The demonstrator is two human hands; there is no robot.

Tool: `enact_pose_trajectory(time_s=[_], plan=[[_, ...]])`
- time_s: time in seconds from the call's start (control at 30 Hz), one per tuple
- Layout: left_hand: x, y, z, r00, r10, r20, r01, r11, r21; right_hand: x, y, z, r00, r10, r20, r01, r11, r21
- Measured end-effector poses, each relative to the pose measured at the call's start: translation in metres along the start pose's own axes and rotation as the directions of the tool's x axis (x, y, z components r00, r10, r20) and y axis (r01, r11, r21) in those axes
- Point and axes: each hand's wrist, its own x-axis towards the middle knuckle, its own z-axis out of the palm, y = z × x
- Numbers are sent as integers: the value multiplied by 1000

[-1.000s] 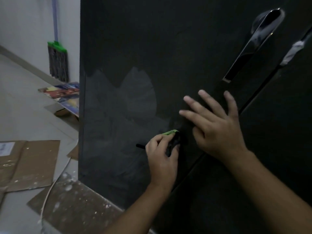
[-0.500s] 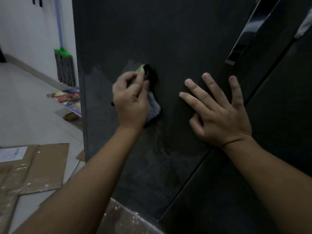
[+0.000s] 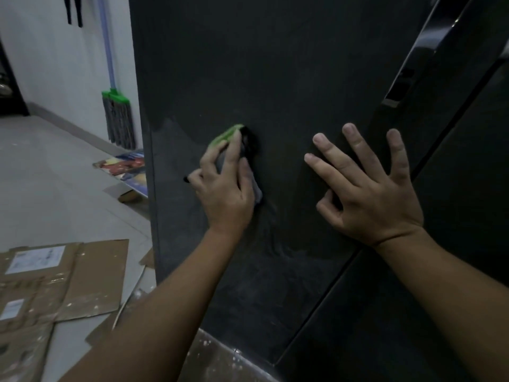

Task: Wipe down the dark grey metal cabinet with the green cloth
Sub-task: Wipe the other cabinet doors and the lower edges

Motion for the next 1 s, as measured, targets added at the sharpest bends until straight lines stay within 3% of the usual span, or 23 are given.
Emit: enact_pose_trajectory(time_s=[0.17,0.23,0.37,0.43,0.57,0.8,1.0], plan=[[-78,-25,-3,912,336,234,-335,941,-48,-7,-19,5,993,-12,115,17,999,-47],[-90,-39,-2,879,386,279,-387,920,-53,-6,-19,6,990,-25,139,31,999,-43],[-85,-46,5,885,393,251,-383,919,-89,-4,-18,5,991,-19,133,22,999,-25],[-75,-47,7,923,340,179,-329,940,-90,-4,-20,5,991,-16,134,18,1000,-8],[-28,-49,4,997,77,4,-76,989,-125,-6,-19,5,988,-13,154,14,1000,-10],[57,-86,-15,974,-228,-13,217,942,-257,-6,-18,6,987,-22,157,30,998,-47],[51,-114,-17,946,-324,18,321,925,-201,-7,-19,6,989,-32,144,43,996,-74]])
